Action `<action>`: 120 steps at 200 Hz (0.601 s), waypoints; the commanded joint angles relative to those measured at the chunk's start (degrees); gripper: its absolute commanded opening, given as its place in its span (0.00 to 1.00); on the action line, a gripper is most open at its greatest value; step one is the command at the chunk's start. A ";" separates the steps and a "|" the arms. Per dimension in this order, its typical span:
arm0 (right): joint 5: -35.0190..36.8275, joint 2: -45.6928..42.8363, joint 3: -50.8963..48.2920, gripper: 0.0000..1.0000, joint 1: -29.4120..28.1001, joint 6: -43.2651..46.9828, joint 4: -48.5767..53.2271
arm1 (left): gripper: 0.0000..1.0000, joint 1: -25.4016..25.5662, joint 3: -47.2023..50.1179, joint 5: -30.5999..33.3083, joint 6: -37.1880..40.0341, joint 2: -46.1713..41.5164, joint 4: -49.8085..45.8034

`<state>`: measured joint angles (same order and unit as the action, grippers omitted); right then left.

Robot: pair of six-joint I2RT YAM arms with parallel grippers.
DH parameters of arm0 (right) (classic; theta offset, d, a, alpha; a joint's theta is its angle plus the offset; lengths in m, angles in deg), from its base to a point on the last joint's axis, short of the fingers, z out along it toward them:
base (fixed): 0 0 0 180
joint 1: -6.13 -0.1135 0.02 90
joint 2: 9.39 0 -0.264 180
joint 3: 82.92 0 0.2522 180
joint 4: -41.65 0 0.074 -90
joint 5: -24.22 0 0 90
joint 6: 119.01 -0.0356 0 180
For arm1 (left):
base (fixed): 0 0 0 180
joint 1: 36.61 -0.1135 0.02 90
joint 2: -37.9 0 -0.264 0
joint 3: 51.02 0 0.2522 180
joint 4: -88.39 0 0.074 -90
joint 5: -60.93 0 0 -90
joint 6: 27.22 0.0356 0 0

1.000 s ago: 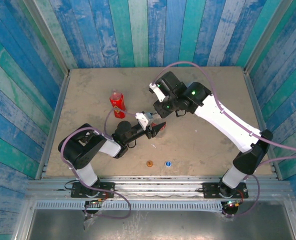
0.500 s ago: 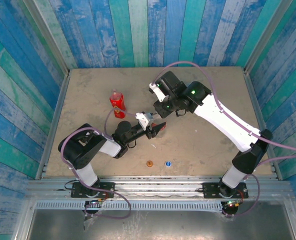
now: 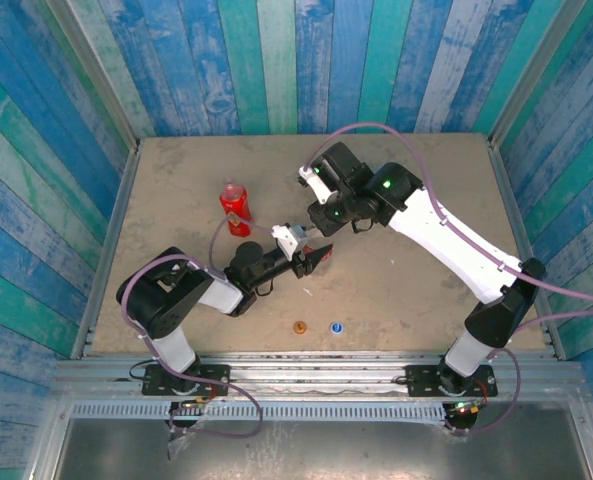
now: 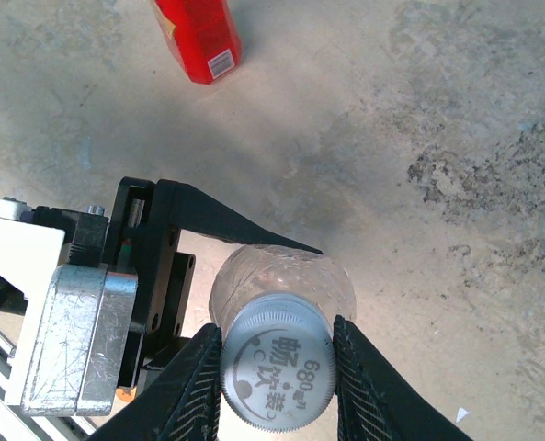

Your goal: Screw on the bottle caps

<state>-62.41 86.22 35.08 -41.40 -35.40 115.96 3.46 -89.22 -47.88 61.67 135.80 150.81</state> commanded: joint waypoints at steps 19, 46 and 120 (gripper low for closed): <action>-1.98 0.63 -1.36 0.31 1.41 -2.73 3.39 | 0.63 0.15 0.51 -1.84 -1.66 -1.78 -5.31; -4.57 -1.37 -5.25 0.31 1.91 -4.98 -0.24 | 0.63 0.18 0.33 -1.76 -1.88 -1.61 -5.24; -3.90 -3.44 -8.83 0.35 0.60 -0.73 -3.08 | 0.62 0.20 0.07 -2.02 -2.15 -1.61 -5.65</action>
<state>-66.38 81.59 27.26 -39.73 -37.85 108.42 3.35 -89.46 -48.03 61.26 135.80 150.37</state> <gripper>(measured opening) 0.347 0.627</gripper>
